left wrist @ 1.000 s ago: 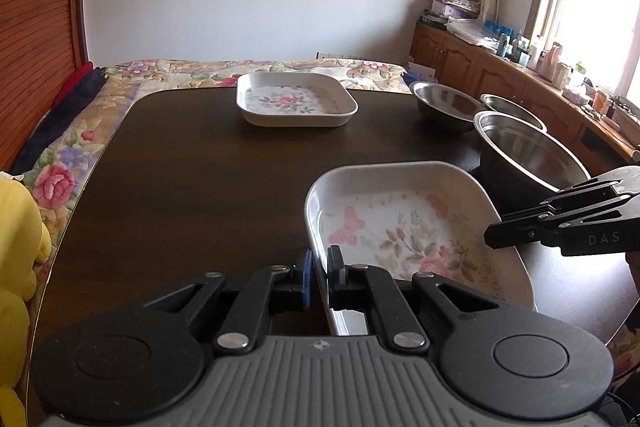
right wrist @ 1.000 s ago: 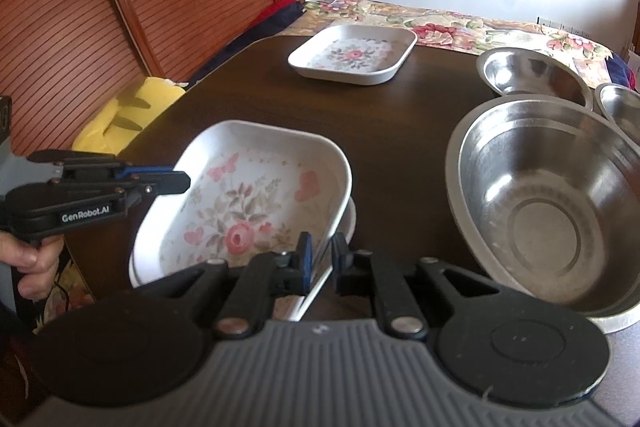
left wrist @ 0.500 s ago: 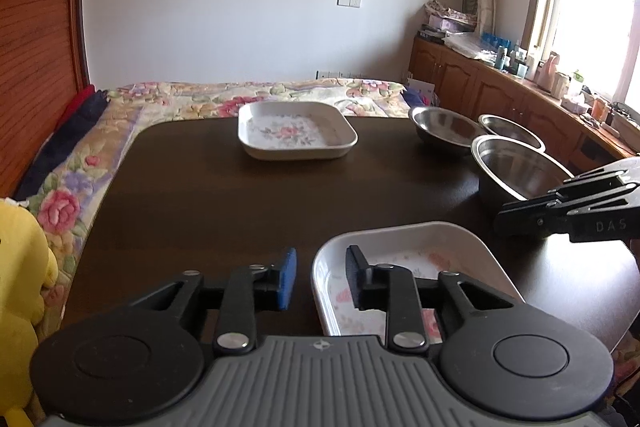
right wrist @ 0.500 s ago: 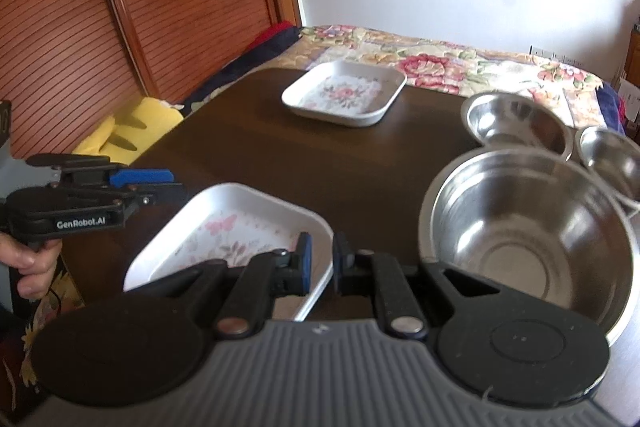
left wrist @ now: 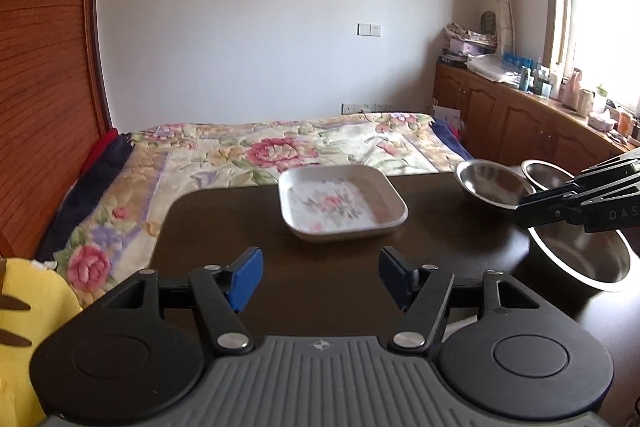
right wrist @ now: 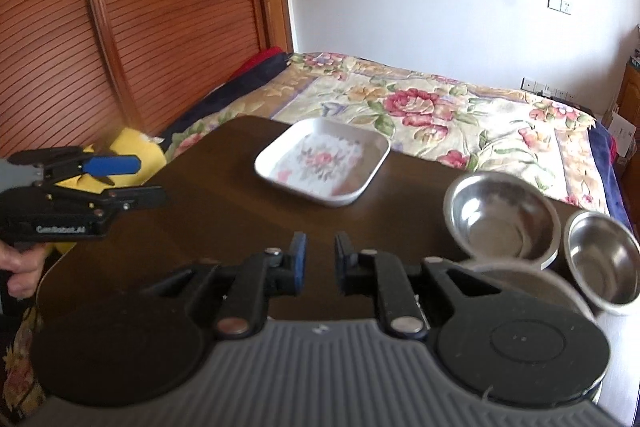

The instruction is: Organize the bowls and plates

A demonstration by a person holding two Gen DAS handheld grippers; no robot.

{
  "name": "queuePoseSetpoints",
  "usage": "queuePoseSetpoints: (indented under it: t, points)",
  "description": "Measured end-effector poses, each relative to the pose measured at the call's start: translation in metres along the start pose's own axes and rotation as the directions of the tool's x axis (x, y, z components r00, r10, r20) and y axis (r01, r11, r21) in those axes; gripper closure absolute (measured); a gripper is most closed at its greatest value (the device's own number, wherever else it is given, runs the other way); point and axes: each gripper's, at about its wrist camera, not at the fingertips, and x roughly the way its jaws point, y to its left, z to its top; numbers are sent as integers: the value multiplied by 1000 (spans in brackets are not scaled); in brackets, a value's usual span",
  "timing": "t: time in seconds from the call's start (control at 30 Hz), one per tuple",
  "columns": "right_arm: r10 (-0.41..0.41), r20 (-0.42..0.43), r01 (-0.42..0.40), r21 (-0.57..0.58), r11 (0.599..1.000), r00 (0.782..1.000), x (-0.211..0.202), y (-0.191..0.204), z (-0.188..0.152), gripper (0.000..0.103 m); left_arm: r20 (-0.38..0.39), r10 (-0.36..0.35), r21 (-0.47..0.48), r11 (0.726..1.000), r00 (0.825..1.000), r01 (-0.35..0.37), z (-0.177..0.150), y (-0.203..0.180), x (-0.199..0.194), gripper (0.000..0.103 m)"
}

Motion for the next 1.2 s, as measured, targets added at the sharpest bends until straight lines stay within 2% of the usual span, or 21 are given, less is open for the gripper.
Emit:
queuePoseSetpoints:
  t: [0.03,0.1,0.37,0.53,0.7,1.03,1.13,1.2]
  points:
    - [0,-1,0,5,1000,1000,4,-1,5,74,0,2,2,1000,1000,-2,4,3,3,12]
    - [7,-6,-7,22,1000,1000,13,-4,14,65,0,9,10,1000,1000,-9,11,7,10,11]
    - [21,-37,-20,29,999,999,48,-5,47,60,-12,11,12,1000,1000,-11,30,24,39,10]
    - [5,-59,-4,21,1000,998,72,-7,64,46,-28,3,-5,1000,1000,-3,41,37,66,7]
    - [-6,-97,9,33,999,995,97,-16,74,42,-51,-7,-6,1000,999,7,47,45,92,7]
    - [0,-194,19,92,996,981,139,-35,80,42,-95,-48,-2,999,994,48,53,56,135,7]
    - [5,-215,18,105,994,977,150,-38,79,42,-110,-57,-9,998,992,56,53,57,146,11]
    - [8,-227,17,108,994,974,156,-39,79,42,-124,-63,-18,998,990,61,53,59,152,18]
